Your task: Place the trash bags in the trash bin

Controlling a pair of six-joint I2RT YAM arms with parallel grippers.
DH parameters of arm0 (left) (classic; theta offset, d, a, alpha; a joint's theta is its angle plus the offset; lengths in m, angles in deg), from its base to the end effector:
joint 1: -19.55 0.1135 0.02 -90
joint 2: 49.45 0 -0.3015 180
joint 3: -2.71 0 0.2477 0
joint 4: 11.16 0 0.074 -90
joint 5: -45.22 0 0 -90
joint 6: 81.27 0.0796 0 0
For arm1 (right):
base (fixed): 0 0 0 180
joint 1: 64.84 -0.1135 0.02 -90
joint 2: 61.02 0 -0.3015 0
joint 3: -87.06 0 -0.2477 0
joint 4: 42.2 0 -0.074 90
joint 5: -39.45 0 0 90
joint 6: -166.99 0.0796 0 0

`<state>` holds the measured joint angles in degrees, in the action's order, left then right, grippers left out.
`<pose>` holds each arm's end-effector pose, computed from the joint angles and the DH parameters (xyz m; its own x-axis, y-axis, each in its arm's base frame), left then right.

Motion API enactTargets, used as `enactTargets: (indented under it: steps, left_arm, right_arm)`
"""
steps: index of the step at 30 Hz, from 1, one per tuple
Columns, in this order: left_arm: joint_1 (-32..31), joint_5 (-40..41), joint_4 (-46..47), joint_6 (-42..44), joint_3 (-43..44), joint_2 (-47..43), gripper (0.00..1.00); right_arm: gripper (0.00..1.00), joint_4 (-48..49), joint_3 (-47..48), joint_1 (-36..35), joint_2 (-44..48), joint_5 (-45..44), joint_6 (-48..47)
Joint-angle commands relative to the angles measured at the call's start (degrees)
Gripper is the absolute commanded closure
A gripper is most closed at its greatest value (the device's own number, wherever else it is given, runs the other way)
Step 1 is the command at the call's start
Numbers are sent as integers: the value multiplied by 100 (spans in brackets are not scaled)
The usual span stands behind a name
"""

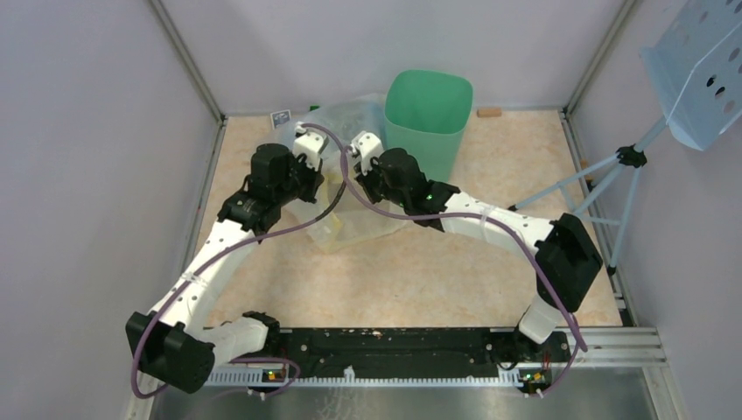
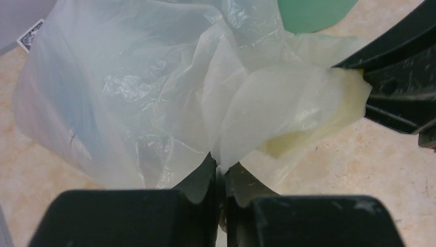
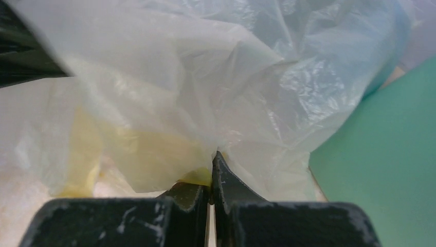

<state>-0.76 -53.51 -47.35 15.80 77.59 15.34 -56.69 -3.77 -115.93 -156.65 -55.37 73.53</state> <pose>0.2514 -0.1059 0.3625 -0.3515 0.2598 -0.8994 0.5181 0.8542 0.0443 0.2809 0.3373 0.3309 -0.1803 -0.3192 -0.9304 -0.7383 0.6689 -0.0864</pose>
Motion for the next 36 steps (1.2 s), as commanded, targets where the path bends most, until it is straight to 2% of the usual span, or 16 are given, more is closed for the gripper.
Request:
enactTargets:
  steps: [1,4,9,14,17,21,24,27,29,32,36]
  left_arm:
    - [-14,479,-182,55,287,8,99]
    - [-11,553,-538,-36,327,-33,100]
    - [-16,266,-1212,-214,487,-68,100]
    - [-10,99,-1475,-500,631,-66,100]
    - [-6,-147,-1523,-674,770,66,100]
    - [-6,-384,-1575,-906,938,309,100]
    - [-7,-483,-1571,-1023,1027,435,100]
    - [-6,-577,-1530,-1136,1050,448,100]
    - [-2,-626,-1489,-1194,1026,418,100]
    - [-6,-676,-1483,-1256,1035,383,100]
    - [-5,-638,-1582,-1272,1105,368,100]
  right_arm:
    - [100,176,228,229,391,-922,428]
    - [94,322,80,354,505,-1312,576]
    - [77,596,-145,367,611,-1423,467]
    - [53,1109,-873,363,1073,-630,605]
    - [46,1468,-1494,354,1504,-140,999]
    - [39,1781,-2255,276,2100,-25,1566]
    - [39,2003,-2769,152,2467,-149,2039]
    - [49,2478,-3361,-12,2707,-487,2772]
    - [55,3143,-3808,-94,2738,-642,3484]
    - [61,3896,-4327,-244,2621,-1050,4310]
    - [69,4639,-4410,-419,2071,-1596,4984]
